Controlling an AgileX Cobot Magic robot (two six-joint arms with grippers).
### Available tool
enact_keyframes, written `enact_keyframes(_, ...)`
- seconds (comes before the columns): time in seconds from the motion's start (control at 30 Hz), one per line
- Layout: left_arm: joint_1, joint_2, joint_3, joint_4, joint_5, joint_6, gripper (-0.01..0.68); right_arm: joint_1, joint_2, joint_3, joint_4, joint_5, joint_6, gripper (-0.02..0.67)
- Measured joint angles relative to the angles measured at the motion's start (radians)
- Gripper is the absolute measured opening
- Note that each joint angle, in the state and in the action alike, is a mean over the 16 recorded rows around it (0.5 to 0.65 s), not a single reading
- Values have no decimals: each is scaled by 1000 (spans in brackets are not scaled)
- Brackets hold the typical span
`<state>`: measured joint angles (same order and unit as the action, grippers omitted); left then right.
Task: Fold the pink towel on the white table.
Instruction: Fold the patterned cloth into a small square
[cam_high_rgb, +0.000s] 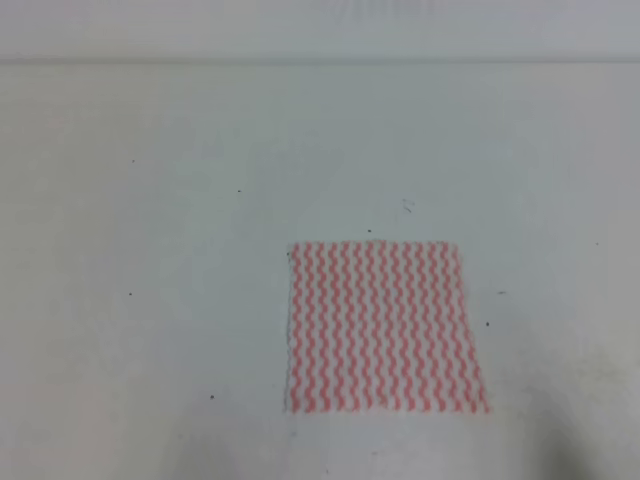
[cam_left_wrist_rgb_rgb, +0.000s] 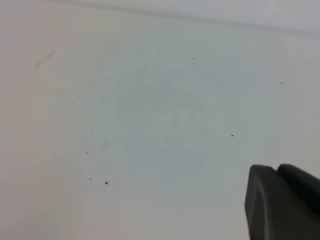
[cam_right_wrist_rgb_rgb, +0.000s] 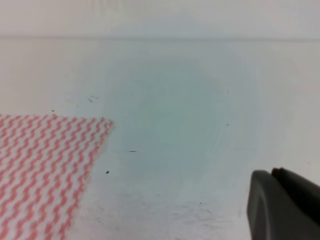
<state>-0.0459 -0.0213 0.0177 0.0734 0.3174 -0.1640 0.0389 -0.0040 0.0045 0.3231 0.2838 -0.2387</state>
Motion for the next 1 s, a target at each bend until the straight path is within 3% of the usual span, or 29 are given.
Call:
enact_keyframes(0.63, 0, 2, -2, 0, -6, -1, -3, 1, -14, 6, 0, -1, 0, -18)
enact_keyframes(1.0, 0, -4, 3, -24, -152, -5, -3, 0, 0, 0, 0, 3, 0, -18)
